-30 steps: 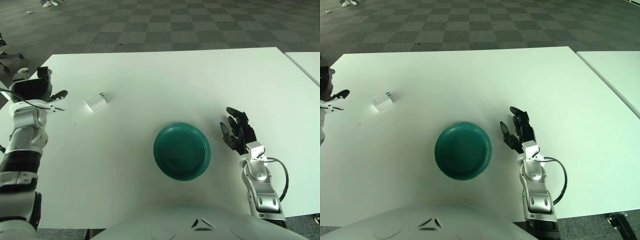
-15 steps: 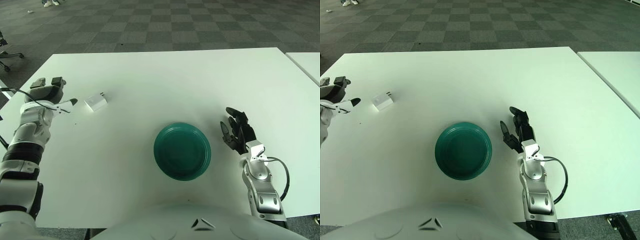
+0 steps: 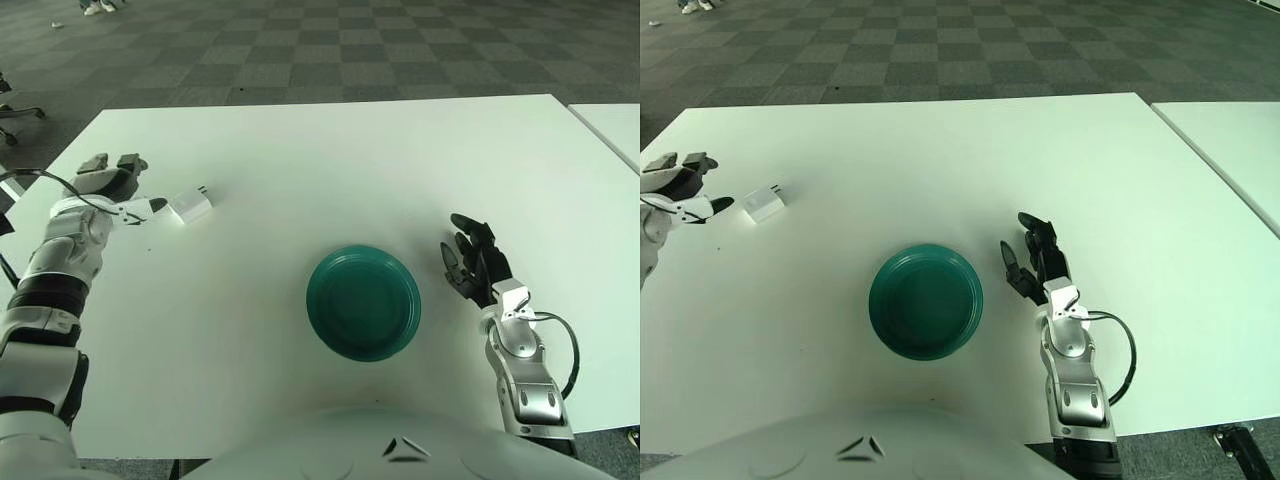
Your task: Put the charger into the plate.
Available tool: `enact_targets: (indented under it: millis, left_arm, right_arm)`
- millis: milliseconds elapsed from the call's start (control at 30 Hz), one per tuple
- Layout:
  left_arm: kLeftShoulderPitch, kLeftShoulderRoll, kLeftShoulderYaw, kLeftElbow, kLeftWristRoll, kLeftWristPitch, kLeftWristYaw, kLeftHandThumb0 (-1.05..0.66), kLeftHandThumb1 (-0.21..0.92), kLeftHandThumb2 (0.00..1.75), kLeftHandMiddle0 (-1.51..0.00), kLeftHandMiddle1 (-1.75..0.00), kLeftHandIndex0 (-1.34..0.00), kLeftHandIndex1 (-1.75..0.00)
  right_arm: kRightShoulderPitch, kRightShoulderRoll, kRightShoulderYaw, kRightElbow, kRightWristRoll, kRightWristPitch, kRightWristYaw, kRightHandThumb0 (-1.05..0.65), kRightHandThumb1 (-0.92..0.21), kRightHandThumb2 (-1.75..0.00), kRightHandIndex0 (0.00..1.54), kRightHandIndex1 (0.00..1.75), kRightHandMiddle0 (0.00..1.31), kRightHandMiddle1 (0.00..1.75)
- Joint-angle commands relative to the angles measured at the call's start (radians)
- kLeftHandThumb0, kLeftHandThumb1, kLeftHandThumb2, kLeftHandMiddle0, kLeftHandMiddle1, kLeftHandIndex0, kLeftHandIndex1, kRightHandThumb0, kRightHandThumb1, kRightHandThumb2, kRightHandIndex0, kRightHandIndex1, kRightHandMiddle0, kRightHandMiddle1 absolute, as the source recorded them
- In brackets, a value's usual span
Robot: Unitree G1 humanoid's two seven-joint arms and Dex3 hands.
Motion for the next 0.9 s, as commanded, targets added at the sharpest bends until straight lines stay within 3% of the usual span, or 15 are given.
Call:
enact_targets:
  millis: [0,367,867]
  left_arm:
    - [-0.044,0.002,-0.012,0.033,-0.015,-0.002,0.008,-1.05,0.92,0.6,-0.03,-0.01,0.0,-0.71]
    - [-0.166,-0.069,-0.073,0.245,-0.024,0.015,0.07,-1.05,0.92,0.72,-0.05,-0.01,0.0,-0.67]
    - [-0.235,-0.116,-0.104,0.36,-0.078,-0.043,0.076,-1.05,0.92,0.81,-0.15,-0.04,0.0,-0.74]
  right_arm:
    - [0.019,-0.004,-0.006,0.042,0.005,0.051,0.008,-0.68,-0.92,-0.57,0.3,0.01,0.0,0.63]
    - [0.012,-0.004,-0.008,0.051,0.005,0.049,0.009,-0.68,-0.92,-0.57,0.31,0.01,0.0,0.63]
    - [-0.003,-0.002,-0.006,0.065,0.003,0.05,0.005,-0.68,-0.92,-0.57,0.31,0.01,0.0,0.63]
